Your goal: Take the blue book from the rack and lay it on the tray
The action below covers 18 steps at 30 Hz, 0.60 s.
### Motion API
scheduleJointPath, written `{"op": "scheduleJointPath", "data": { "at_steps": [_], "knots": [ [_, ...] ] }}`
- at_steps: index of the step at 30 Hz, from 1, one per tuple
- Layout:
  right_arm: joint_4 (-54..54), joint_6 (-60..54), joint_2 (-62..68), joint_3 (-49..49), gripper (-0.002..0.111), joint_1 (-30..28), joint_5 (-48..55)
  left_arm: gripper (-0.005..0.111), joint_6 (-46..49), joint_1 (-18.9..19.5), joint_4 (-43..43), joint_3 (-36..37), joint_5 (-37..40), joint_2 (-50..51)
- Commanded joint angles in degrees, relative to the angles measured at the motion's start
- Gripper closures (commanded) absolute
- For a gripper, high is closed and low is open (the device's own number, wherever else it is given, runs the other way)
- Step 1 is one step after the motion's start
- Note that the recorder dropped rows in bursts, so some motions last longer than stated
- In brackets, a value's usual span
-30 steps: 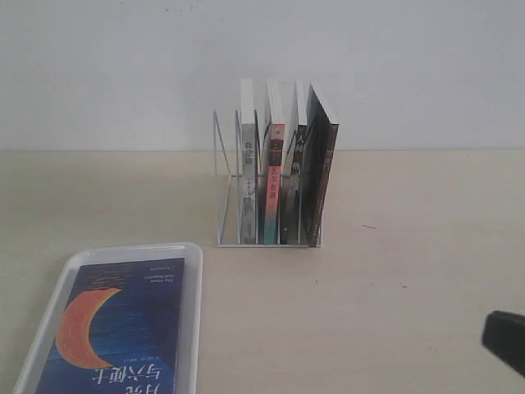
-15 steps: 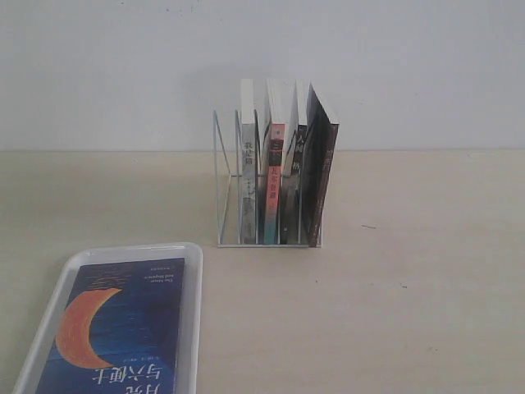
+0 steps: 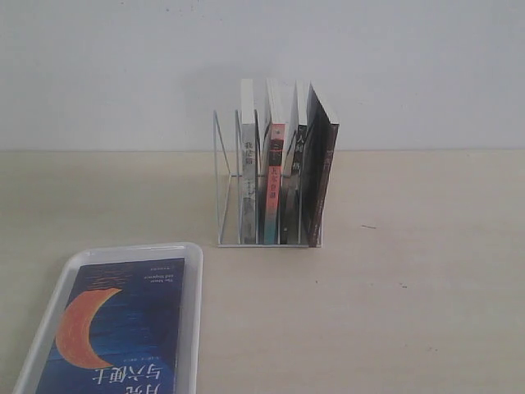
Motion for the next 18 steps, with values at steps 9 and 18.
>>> {"op": "scheduleJointPath", "data": {
  "at_steps": [9,18],
  "knots": [
    [-2.0,-9.8,-0.3,0.3,0.108,-0.4,5.3,0.103,-0.4,0.2,-0.6,-0.2,-0.4,0.2],
    [-1.6,-8.4,-0.3,0.3,0.108,-0.4,6.1,0.103,-0.4,0.2,-0.6,-0.2,-0.4,0.2]
  ]
}}
